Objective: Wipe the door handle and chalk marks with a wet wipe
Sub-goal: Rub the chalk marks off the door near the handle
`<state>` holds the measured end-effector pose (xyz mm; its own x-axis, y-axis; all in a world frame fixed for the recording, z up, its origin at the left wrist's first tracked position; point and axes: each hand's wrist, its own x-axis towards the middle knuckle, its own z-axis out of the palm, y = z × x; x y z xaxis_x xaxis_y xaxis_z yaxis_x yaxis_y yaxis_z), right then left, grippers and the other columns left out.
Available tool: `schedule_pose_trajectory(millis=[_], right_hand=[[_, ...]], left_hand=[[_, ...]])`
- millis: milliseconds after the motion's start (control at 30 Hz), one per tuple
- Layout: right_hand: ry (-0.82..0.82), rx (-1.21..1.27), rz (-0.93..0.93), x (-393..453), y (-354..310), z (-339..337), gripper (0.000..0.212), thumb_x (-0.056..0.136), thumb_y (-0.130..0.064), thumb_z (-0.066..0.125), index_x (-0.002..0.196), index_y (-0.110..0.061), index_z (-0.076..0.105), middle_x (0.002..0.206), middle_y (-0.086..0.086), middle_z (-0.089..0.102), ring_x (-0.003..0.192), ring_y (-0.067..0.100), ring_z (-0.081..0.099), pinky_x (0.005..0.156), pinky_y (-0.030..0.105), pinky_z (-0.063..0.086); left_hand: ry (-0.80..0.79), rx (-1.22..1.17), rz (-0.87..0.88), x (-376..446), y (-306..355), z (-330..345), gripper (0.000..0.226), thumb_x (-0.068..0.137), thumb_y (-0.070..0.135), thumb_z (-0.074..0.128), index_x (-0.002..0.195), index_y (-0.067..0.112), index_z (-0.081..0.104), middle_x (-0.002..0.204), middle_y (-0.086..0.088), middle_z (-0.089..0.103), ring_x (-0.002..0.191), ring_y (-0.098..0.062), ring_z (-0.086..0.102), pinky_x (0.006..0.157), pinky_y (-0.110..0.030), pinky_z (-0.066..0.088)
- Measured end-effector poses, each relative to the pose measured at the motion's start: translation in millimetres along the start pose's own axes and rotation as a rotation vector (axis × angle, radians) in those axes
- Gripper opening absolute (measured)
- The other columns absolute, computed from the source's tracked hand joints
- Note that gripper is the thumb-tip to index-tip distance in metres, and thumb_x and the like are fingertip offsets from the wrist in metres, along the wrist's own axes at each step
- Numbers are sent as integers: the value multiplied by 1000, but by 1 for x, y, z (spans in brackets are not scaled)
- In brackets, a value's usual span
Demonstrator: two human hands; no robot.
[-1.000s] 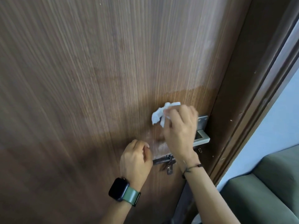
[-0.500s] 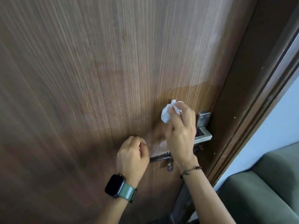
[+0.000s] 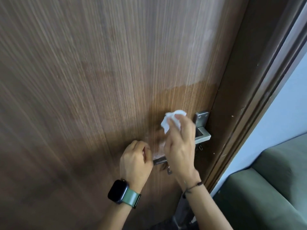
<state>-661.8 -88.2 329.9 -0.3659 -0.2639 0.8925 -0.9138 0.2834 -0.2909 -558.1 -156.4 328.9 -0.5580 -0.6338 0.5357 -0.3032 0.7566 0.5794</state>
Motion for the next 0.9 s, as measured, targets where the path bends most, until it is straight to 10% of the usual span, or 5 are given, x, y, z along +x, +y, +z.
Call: schedule_pose_trajectory(millis=[133, 267, 433, 667, 900], right_hand=[[50, -10, 323, 27, 13, -4, 30, 87, -2, 47, 116, 0, 57, 118, 19, 50, 104, 23, 48, 86, 4, 32], [65, 65, 328, 19, 9, 1, 23, 82, 12, 53, 99, 2, 64, 107, 22, 51, 96, 29, 52, 80, 28, 46], [38, 82, 498, 27, 19, -3, 24, 80, -1, 64, 99, -9, 53, 91, -2, 50, 84, 17, 45, 68, 25, 40], [-6, 202, 546, 30, 20, -2, 27, 80, 1, 60, 100, -12, 48, 94, 2, 53, 72, 8, 50, 58, 17, 42], [319, 82, 422, 29, 26, -16, 22, 71, 16, 54, 83, -1, 59, 95, 12, 47, 81, 6, 45, 62, 7, 38]], left_hand=[[1, -14, -7, -1, 0, 0, 16, 74, 11, 48, 69, 9, 63, 67, -4, 63, 56, -24, 58, 49, -34, 50], [5, 0, 1, -2, -1, -1, 20, 75, 14, 45, 68, 8, 63, 65, -5, 62, 55, -24, 57, 47, -33, 49], [6, 3, 22, -1, -1, -2, 19, 74, 13, 46, 68, 8, 63, 66, -5, 63, 55, -24, 57, 47, -34, 49], [-1, 1, 45, 1, 1, -1, 21, 76, 13, 45, 70, 7, 64, 67, -7, 63, 56, -26, 58, 47, -38, 50], [5, -5, 27, 0, 0, -2, 14, 73, 8, 50, 69, 7, 63, 66, -6, 63, 54, -24, 57, 46, -35, 48]])
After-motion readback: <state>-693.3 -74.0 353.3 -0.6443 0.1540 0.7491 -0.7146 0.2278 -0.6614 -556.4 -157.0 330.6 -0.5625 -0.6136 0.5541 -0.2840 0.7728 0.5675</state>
